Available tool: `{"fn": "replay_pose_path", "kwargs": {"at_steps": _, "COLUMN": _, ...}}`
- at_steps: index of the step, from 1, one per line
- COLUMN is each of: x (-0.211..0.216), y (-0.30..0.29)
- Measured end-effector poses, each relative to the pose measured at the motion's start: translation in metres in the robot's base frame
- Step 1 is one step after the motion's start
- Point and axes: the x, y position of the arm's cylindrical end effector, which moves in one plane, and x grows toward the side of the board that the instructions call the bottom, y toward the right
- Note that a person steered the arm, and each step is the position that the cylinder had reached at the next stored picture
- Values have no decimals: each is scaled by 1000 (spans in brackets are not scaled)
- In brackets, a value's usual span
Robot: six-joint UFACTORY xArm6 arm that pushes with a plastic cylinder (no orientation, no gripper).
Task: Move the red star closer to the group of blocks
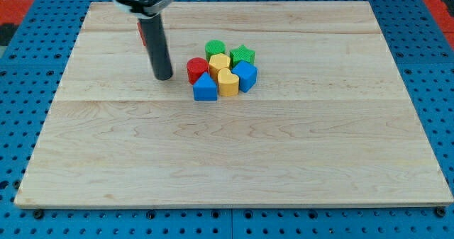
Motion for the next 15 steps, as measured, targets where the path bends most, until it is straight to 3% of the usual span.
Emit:
{"fn": "replay_pose_path", "kwargs": {"at_steps": 1, "x": -3, "y": 36}}
{"fn": "replay_pose_path", "kwargs": {"at_steps": 2, "x": -3, "y": 31}}
{"fn": "replay_pose_path", "kwargs": {"at_steps": 3, "x": -13, "y": -36}}
{"fn": "replay_pose_path", "kwargs": {"at_steps": 4, "x": -47, "y": -57}}
{"fn": "replay_pose_path", "kwargs": {"at_steps": 5, "x": -32, "y": -132}}
{"fn": "replay_pose_path", "kwargs": {"at_steps": 6, "x": -88, "y": -153}}
{"fn": "replay_pose_path", "kwargs": {"at_steps": 7, "x": -131, "y": -114}}
{"fn": "replay_pose_path", "kwargs": {"at_steps": 9, "x": -107, "y": -17}}
{"fn": "replay_pose_path", "kwargs": {"at_steps": 10, "x": -88, "y": -3}}
{"fn": "replay_pose_path", "kwargs": {"at_steps": 11, "x": -86, "y": -25}}
{"fn": "replay_pose_path", "kwargs": {"at_steps": 14, "x": -51, "y": -8}}
{"fn": "replay_pose_path", "kwargs": {"at_steps": 15, "x": -51, "y": -44}}
